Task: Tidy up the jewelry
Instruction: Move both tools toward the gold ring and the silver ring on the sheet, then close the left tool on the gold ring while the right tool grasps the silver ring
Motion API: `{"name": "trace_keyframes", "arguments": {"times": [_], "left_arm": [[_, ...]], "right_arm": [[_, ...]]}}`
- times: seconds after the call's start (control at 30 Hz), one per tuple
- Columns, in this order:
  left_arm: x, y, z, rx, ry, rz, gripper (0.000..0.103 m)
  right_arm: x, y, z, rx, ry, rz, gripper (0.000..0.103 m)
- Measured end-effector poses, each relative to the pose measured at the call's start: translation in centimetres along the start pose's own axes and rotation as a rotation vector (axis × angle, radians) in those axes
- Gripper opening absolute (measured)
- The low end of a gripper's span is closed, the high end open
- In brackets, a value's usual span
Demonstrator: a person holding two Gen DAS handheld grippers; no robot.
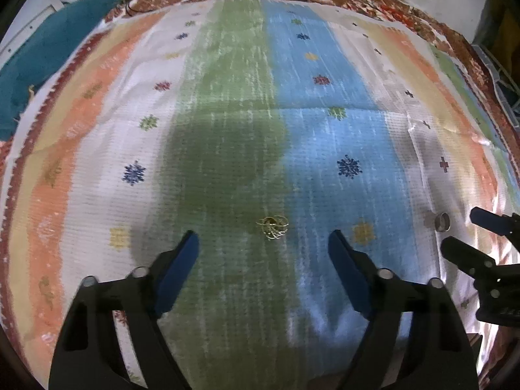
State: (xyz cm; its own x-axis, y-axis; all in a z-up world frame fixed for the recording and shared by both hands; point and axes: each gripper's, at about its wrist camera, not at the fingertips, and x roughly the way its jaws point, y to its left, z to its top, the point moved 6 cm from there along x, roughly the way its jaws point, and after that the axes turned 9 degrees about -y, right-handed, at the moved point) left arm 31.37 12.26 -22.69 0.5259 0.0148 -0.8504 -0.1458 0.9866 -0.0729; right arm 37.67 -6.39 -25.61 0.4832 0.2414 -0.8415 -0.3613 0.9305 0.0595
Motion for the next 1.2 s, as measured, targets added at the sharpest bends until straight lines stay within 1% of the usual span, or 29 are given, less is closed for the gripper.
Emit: {"name": "trace_keyframes", "arguments": {"times": [0.03,0.07,0.13,0.17,0.23,0.37,0.43,0.5,0.6,0.63,0.67,0.7,0.8,0.87,0.9,0.93,1.0,1.1,1.2], "left_arm": [[0.3,0.0,-0.1,-0.002,0.009,-0.007,0.066],[0.5,-0.1,-0.2,0.0,0.014,-0.008,0.061],[1.0,-0.3,-0.3,0.021,0.022,0.001,0.056],[1.1,-0.4,-0.4,0.032,0.023,0.004,0.053],[1.3,-0.6,-0.4,0.049,0.02,0.003,0.049],[1.6,-0.7,-0.3,0.025,0.009,-0.043,0.048],[1.8,-0.6,-0.3,0.03,0.005,-0.035,0.045],[1.8,-0.7,-0.3,0.042,-0.001,-0.024,0.043],[1.8,-0.7,-0.3,0.046,-0.004,-0.021,0.042],[1.8,-0.7,-0.3,0.047,-0.008,-0.018,0.038],[1.9,-0.6,-0.3,0.05,-0.01,-0.009,0.033],[1.9,-0.5,-0.3,0.052,-0.011,-0.002,0.033],[1.8,-0.4,-0.3,0.052,-0.015,-0.008,0.031],[1.8,-0.3,-0.3,0.05,-0.017,-0.003,0.027],[1.8,-0.2,-0.3,0.048,-0.018,-0.002,0.026],[1.8,-0.1,-0.2,0.042,-0.019,-0.001,0.021],[1.6,0.2,-0.2,0.024,-0.02,-0.009,0.021],[1.6,0.3,-0.3,0.02,-0.021,-0.016,0.021],[1.6,0.4,-0.2,0.013,-0.021,-0.021,0.021]], "right_arm": [[0.2,0.0,0.0,-0.003,0.004,0.002,0.087],[0.5,0.1,-0.1,-0.006,0.01,0.003,0.087],[0.8,0.0,-0.1,-0.006,0.016,-0.001,0.08],[1.0,0.0,-0.1,-0.003,0.021,-0.002,0.073],[1.4,-0.1,-0.1,0.007,0.032,0.003,0.072],[1.7,-0.1,-0.2,0.031,0.042,0.021,0.071],[1.8,-0.2,-0.3,0.05,0.047,0.028,0.067],[1.9,-0.4,-0.3,0.058,0.047,0.028,0.058],[2.0,-0.4,-0.3,0.07,0.049,0.029,0.049],[2.0,-0.4,-0.3,0.068,0.049,0.025,0.048],[2.0,-0.5,-0.3,0.066,0.047,0.023,0.043],[1.9,-0.5,-0.3,0.064,0.047,0.02,0.038],[1.9,-0.6,-0.3,0.067,0.047,0.025,0.03],[1.9,-0.6,-0.3,0.064,0.046,0.028,0.026],[1.9,-0.6,-0.4,0.064,0.046,0.028,0.025],[1.9,-0.6,-0.4,0.061,0.047,0.025,0.024],[1.9,-0.5,-0.4,0.057,0.05,0.032,0.02],[1.8,-0.6,-0.4,0.066,0.051,0.039,0.02],[1.6,-0.6,-0.3,0.115,0.051,0.087,0.02]]}}
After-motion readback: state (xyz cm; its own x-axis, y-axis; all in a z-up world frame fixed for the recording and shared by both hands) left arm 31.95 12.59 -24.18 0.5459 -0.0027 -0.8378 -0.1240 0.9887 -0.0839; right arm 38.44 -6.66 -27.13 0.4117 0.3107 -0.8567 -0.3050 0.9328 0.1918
